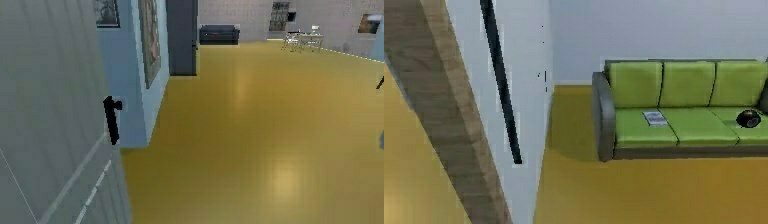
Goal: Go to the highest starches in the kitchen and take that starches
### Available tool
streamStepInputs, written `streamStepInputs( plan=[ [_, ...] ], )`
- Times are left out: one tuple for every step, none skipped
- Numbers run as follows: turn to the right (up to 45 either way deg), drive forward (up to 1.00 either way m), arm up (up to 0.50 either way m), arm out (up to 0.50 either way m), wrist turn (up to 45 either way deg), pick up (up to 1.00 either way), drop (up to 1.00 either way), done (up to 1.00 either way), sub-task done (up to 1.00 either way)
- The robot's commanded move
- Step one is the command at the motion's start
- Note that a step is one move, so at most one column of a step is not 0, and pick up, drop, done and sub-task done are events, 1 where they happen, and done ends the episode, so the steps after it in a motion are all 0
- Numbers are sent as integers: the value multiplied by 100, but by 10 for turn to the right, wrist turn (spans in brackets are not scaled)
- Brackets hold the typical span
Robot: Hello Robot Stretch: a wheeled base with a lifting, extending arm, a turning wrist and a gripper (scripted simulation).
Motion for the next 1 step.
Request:
streamStepInputs(
  plan=[
    [120, 0, 0, 0, 0, 0, 0, 0, 0]
  ],
)
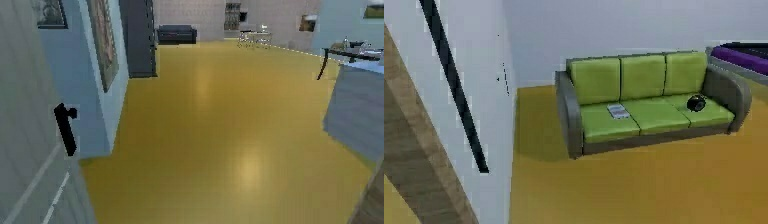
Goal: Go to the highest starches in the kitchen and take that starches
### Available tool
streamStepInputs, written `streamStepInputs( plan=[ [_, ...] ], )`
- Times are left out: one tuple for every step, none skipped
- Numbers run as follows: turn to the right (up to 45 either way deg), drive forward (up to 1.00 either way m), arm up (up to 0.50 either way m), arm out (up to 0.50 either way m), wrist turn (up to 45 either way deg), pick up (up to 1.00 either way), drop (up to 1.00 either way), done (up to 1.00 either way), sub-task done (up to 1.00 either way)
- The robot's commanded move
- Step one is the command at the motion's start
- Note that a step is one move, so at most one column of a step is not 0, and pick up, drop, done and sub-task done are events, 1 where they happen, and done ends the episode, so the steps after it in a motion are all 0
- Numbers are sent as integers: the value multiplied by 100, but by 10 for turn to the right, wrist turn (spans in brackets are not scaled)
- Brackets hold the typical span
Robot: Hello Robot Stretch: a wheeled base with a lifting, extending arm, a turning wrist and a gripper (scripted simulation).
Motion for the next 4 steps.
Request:
streamStepInputs(
  plan=[
    [0, 60, 0, 0, 0, 0, 0, 0, 0],
    [330, 0, 0, 0, 0, 0, 0, 0, 0],
    [0, 100, 0, 0, 0, 0, 0, 0, 0],
    [0, 100, 0, 0, 0, 0, 0, 0, 0]
  ],
)
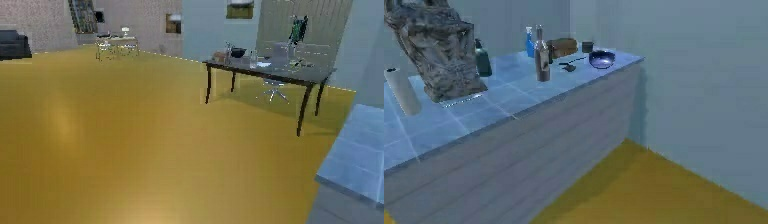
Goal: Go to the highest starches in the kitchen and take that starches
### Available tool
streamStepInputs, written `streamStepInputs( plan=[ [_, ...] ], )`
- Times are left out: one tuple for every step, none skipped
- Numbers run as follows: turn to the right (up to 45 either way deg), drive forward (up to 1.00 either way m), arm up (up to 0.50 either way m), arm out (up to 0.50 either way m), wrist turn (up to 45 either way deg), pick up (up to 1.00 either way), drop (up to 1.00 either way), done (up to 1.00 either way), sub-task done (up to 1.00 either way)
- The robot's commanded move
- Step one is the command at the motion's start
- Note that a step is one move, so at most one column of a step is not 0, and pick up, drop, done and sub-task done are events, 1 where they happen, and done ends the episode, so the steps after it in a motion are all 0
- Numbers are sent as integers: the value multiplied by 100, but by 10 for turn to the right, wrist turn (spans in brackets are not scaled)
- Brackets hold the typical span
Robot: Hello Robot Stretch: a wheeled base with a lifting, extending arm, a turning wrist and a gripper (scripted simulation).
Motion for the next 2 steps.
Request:
streamStepInputs(
  plan=[
    [0, 75, 0, 0, 0, 0, 0, 0, 0],
    [30, 0, 0, 0, 0, 0, 0, 0, 0]
  ],
)
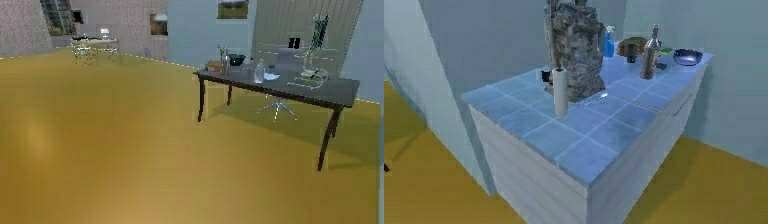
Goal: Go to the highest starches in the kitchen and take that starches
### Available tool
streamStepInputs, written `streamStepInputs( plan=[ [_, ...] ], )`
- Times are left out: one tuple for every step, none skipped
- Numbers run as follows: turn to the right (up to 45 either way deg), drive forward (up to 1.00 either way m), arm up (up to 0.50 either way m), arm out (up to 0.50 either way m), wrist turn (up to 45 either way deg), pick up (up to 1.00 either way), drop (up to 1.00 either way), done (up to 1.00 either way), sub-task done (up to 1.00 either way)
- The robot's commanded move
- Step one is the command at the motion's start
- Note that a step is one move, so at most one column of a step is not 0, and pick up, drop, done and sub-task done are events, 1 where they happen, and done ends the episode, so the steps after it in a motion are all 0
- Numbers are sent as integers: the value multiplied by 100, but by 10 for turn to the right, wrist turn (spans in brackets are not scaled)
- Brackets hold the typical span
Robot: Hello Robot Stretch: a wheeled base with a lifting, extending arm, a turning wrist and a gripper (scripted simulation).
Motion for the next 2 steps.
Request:
streamStepInputs(
  plan=[
    [0, 100, 0, 0, 0, 0, 0, 0, 0],
    [30, 0, 0, 0, 0, 0, 0, 0, 0]
  ],
)
